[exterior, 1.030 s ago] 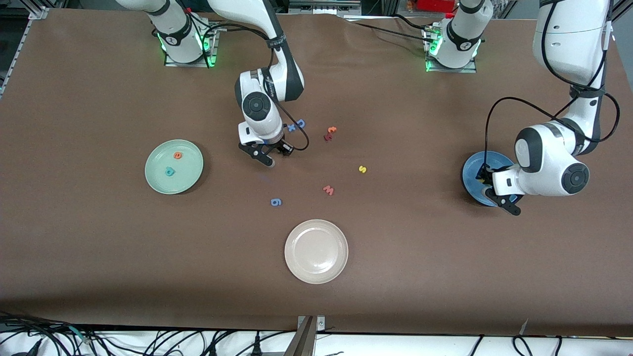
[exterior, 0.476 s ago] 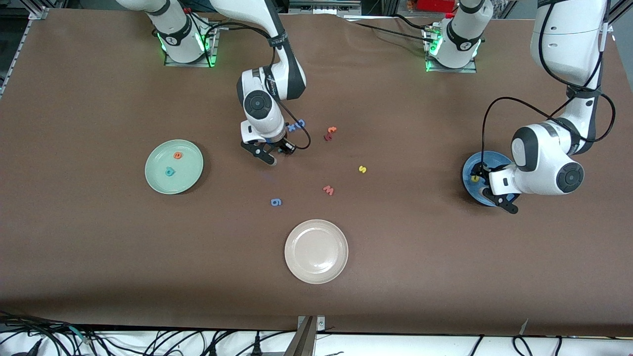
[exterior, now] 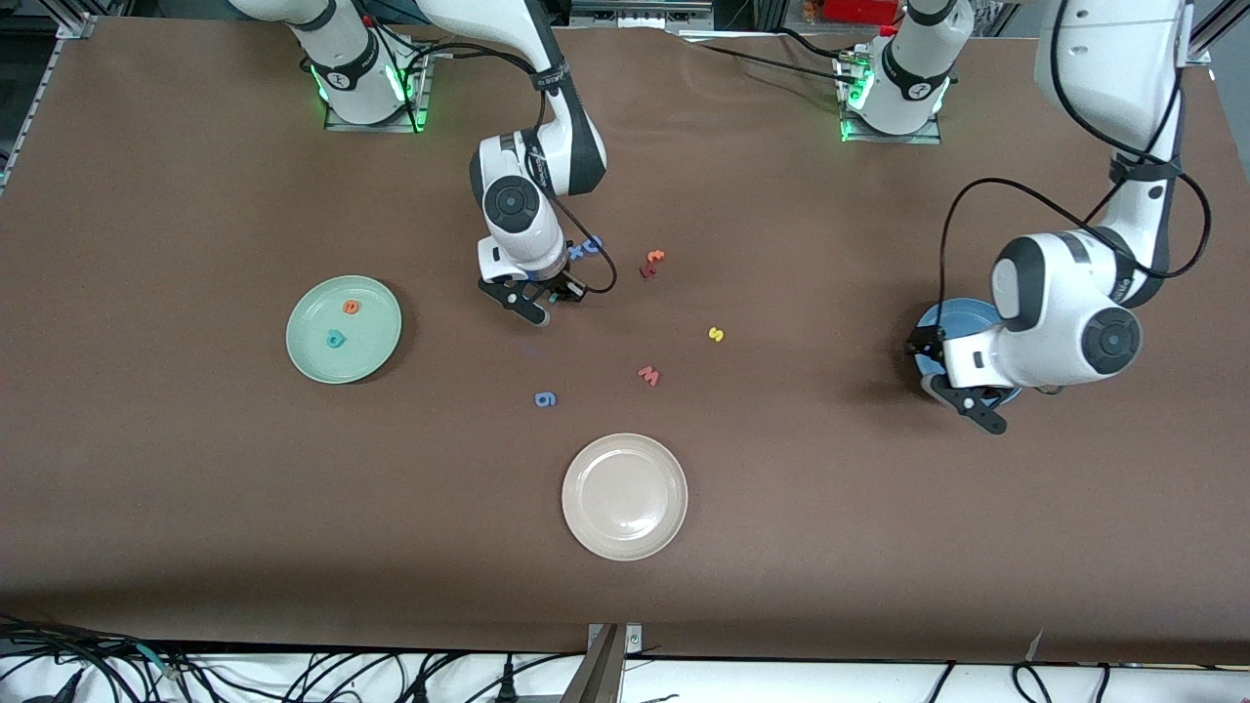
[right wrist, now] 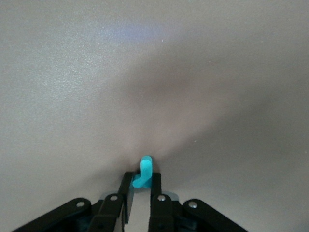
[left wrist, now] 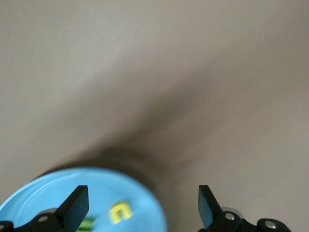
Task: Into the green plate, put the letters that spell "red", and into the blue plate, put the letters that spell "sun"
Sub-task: 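Drop the cyan l on the green plate while the left gripper reaches yellow s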
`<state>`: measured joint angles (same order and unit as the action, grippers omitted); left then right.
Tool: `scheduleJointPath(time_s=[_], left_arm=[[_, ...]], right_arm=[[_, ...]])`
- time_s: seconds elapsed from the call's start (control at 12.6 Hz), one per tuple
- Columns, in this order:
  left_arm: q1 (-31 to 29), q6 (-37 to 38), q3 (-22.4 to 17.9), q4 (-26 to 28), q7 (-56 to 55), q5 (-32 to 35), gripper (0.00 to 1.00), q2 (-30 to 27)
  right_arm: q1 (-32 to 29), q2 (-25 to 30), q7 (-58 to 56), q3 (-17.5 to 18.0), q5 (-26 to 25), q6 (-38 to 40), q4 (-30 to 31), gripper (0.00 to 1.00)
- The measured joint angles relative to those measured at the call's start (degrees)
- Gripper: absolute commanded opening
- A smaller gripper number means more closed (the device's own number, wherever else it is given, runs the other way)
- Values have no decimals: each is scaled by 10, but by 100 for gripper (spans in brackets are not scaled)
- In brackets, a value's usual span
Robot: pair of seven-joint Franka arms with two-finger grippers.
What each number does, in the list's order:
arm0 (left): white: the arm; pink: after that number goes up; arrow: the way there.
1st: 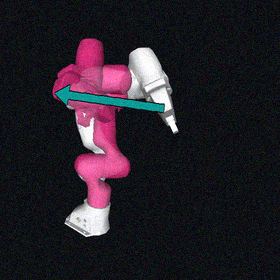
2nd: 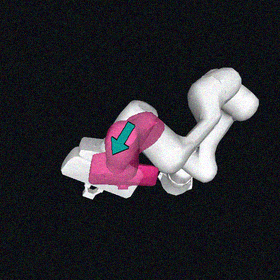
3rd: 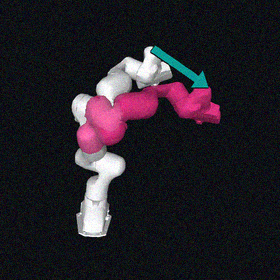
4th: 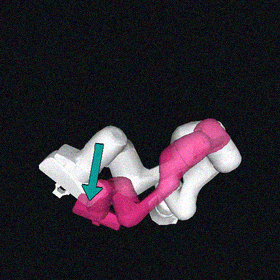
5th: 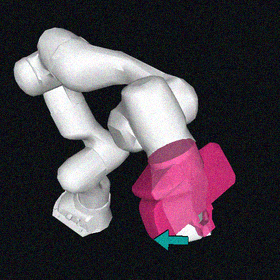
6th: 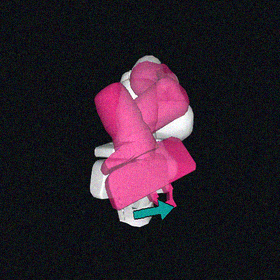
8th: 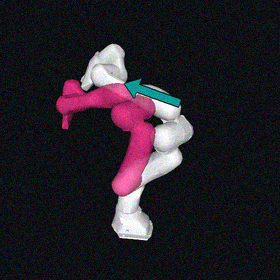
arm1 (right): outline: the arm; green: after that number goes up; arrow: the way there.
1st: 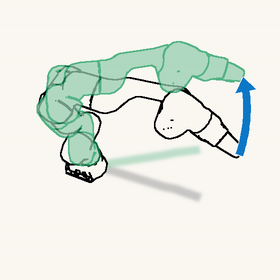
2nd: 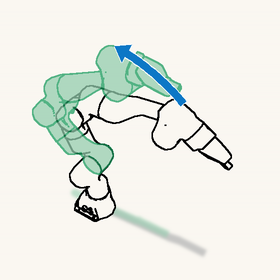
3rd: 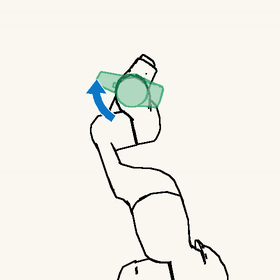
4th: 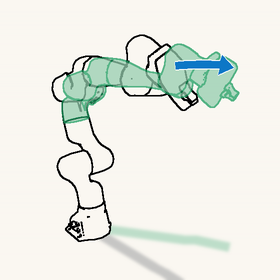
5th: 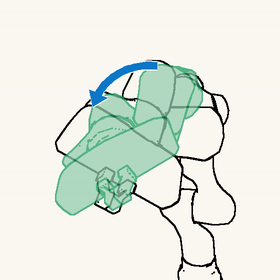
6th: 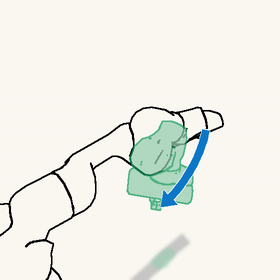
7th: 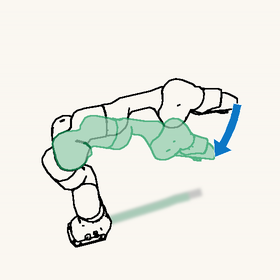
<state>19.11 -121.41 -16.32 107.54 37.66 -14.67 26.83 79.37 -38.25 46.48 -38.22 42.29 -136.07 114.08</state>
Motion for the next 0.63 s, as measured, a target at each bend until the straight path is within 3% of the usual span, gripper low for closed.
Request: scheduleJointPath(time_s=[0.32, 0.63], left_arm=[[69, -2, 38, -7, -200, 1, 100, -9], [72, -1, 77, -8, -273, 1, 100, -31]], right_arm=[[1, 1, -21, -9, 0, 12, 0, 9], [2, 13, -143, -94, 0, 121, -3, 9]])
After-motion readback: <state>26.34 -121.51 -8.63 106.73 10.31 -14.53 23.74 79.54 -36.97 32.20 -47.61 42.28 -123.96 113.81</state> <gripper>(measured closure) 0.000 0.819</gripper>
